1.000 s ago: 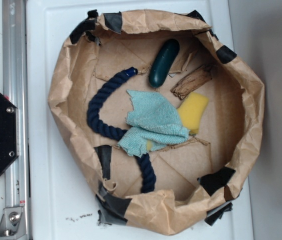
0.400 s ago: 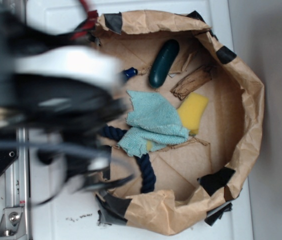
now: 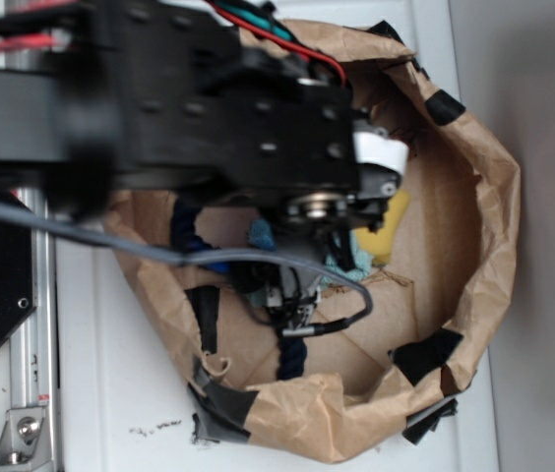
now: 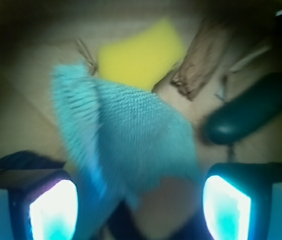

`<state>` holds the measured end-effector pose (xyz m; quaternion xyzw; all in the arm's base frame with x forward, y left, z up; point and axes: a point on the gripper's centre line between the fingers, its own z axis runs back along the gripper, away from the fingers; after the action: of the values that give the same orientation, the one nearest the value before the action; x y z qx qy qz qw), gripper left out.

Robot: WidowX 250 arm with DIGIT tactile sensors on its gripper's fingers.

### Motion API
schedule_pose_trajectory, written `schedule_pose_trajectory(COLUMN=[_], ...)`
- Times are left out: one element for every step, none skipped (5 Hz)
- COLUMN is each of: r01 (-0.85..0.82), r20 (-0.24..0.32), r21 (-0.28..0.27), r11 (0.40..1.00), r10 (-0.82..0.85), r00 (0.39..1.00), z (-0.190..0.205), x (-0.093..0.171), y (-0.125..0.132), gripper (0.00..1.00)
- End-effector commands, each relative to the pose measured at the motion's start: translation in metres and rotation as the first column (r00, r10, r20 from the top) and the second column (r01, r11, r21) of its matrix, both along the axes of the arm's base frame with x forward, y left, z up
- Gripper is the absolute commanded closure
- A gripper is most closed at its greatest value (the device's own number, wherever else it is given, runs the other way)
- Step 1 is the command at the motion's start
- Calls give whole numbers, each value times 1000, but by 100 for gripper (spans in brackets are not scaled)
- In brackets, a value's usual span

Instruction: Grab the blue cloth.

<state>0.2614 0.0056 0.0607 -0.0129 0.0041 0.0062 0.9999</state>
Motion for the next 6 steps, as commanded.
schedule_pose_trajectory(r01=[83,82,82,90,88,63], r20=[20,51,91,196,328,298], r21=[17,75,93,109,95,62], r11=[996,994,992,990,992,996], r10=[-83,-86,-91,-110,-115,-79], r00=[996,995,992,974,938,951], z=[-50,-55,-39,11,61,111], x=[13,20,23,17,3,-10], y=[-27,-14,-5,-5,1,15], gripper=[100,100,100,100,100,100])
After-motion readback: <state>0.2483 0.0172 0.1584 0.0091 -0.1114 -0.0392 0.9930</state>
